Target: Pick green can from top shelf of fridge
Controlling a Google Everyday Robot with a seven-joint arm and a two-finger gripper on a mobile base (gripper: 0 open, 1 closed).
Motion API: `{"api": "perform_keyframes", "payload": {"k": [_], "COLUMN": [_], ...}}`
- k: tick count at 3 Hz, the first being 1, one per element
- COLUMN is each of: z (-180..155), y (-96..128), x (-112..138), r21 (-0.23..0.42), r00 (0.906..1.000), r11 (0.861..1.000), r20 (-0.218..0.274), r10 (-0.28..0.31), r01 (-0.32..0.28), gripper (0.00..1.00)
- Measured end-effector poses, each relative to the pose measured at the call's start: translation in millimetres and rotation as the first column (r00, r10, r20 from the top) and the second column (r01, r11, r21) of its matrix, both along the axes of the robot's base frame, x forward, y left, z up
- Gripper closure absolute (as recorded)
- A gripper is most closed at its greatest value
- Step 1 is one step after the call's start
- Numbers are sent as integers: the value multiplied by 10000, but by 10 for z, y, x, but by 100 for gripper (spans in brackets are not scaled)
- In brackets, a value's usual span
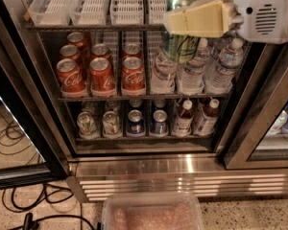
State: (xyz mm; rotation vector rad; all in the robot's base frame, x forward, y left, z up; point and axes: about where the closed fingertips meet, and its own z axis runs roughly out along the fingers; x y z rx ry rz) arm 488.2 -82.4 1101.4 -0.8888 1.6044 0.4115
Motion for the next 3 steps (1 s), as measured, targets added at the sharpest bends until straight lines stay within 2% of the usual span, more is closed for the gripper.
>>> {"api": "perform_keyframes", "payload": {"k": [1, 2, 3], "z": [-224, -382, -382], "y": [116, 180, 180], "x": [-266, -544, -544], "r21": [-439, -734, -734], "r00": [9964, 9912, 9912], "r11": [9977, 9946, 9946], "r20": [-689, -1157, -1157], "r10": [492, 643, 643], "r01": [-522, -731, -731], "gripper": [100, 100, 100]}}
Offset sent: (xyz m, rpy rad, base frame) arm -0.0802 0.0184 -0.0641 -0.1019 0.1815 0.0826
